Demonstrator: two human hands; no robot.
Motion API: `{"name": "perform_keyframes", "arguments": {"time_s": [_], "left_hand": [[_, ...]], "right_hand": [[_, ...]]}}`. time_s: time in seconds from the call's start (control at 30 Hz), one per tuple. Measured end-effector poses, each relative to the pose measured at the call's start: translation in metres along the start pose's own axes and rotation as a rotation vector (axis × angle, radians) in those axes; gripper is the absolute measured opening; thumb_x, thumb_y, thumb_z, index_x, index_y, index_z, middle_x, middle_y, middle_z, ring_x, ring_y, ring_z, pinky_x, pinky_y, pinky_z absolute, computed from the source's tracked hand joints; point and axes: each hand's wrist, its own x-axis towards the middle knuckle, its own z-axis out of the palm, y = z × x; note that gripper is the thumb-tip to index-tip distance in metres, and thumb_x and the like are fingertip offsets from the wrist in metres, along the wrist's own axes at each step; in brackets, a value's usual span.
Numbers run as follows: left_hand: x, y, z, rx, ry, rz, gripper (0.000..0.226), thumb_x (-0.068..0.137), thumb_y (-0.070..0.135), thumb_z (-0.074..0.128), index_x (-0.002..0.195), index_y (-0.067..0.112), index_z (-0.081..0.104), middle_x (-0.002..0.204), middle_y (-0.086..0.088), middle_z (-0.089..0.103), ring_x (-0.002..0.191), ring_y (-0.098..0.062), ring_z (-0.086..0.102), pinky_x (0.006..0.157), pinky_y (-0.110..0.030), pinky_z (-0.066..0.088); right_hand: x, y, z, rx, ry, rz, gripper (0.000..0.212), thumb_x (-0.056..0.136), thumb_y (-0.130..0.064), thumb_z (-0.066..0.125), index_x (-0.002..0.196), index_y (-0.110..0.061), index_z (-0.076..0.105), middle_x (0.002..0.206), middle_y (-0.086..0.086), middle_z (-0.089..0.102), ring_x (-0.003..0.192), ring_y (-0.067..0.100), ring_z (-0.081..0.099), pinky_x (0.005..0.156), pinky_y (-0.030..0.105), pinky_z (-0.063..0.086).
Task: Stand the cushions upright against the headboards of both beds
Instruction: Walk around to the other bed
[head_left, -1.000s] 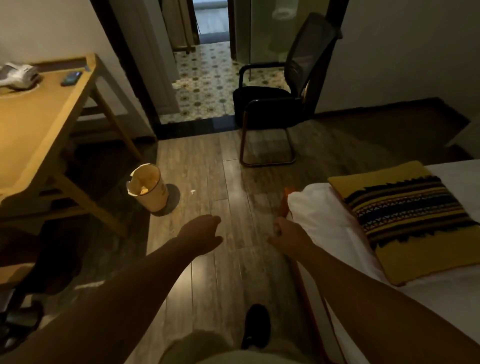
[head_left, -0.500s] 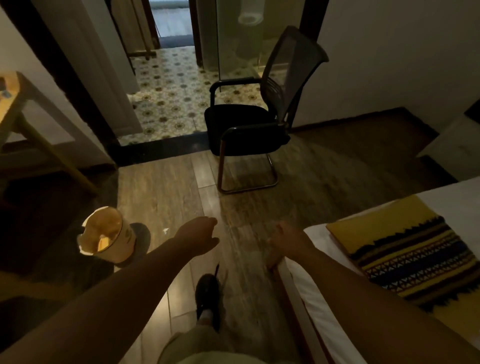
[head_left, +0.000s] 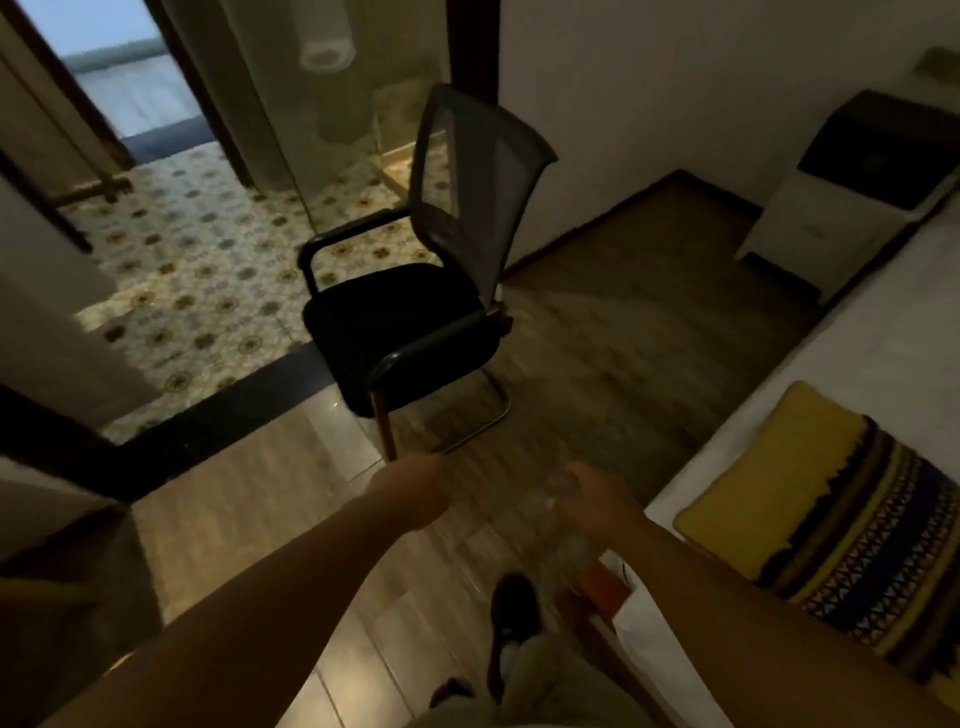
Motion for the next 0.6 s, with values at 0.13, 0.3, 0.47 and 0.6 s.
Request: {"name": "perform_keyframes", "arguments": {"time_s": [0.13, 0.3, 0.47, 0.6], "left_hand": [[0.087, 0.027, -0.042, 0.127, -0.084, 0.123, 0.034, 0.094, 0.027, 0.051, 0.126, 0.016, 0.056, 0.126, -0.006, 0.060, 0.115, -0.025, 0.059, 0.095, -0.039, 0.051], [0.199, 0.079, -0.099, 0.207, -0.139, 0.247, 0.037, 0.095, 0.032, 0.053, 0.129, 0.018, 0.056, 0.130, -0.004, 0.059, 0.117, -0.026, 0.058, 0.097, -0.039, 0.050], [0.299, 0.153, -0.143, 0.265, -0.098, 0.361, 0.034, 0.093, 0.031, 0.056, 0.124, 0.016, 0.062, 0.126, -0.008, 0.064, 0.114, -0.027, 0.060, 0.097, -0.038, 0.049], [0.359, 0.223, -0.155, 0.346, -0.220, 0.479, 0.052, 0.098, 0.032, 0.054, 0.146, 0.017, 0.042, 0.151, -0.009, 0.044, 0.137, -0.026, 0.044, 0.111, -0.037, 0.038]], "right_hand": [[0.061, 0.013, -0.038, 0.057, 0.053, 0.052, 0.070, 0.087, -0.048, 0.067, 0.146, -0.017, 0.043, 0.143, 0.008, 0.051, 0.127, 0.024, 0.051, 0.104, 0.039, 0.044], [0.144, 0.030, -0.116, 0.200, 0.149, 0.116, 0.075, 0.086, -0.050, 0.068, 0.148, -0.016, 0.041, 0.148, 0.009, 0.049, 0.134, 0.028, 0.049, 0.106, 0.035, 0.039], [0.186, 0.056, -0.186, 0.152, 0.224, 0.174, 0.073, 0.088, -0.051, 0.066, 0.146, -0.015, 0.043, 0.148, 0.011, 0.050, 0.134, 0.030, 0.048, 0.110, 0.040, 0.041], [0.196, 0.086, -0.227, 0.238, 0.299, 0.269, 0.070, 0.090, -0.047, 0.065, 0.146, -0.014, 0.042, 0.147, 0.012, 0.050, 0.133, 0.030, 0.049, 0.110, 0.041, 0.042]]}}
